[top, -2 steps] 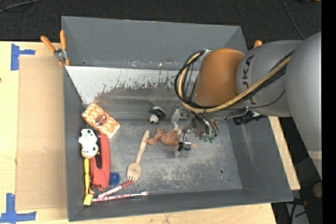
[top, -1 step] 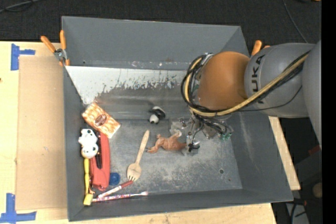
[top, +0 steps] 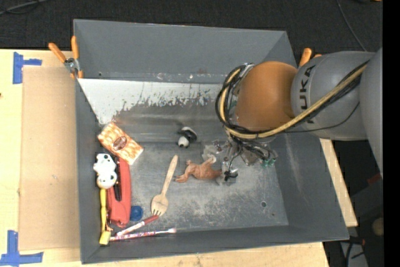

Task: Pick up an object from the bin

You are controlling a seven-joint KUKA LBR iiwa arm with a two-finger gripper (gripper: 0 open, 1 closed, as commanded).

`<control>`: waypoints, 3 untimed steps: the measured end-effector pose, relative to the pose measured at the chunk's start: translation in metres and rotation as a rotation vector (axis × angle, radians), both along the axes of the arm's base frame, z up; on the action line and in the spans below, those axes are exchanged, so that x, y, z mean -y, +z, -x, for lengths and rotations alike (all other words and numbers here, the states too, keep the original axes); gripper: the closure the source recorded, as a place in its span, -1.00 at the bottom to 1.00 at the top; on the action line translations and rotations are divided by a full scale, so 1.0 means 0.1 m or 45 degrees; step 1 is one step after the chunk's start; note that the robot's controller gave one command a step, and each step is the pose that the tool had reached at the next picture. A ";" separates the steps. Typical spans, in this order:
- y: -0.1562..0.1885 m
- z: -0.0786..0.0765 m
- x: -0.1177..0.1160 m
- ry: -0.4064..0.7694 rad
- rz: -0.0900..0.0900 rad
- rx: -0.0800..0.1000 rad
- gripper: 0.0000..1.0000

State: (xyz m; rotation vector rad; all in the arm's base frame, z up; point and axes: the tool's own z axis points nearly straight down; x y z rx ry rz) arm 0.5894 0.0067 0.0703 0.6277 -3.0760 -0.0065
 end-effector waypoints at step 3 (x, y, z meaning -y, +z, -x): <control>1.76 0.19 -0.02 0.052 -0.002 -0.012 1.00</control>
Offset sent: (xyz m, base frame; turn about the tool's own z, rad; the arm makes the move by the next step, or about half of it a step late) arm -0.0103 -0.0030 0.1212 0.0028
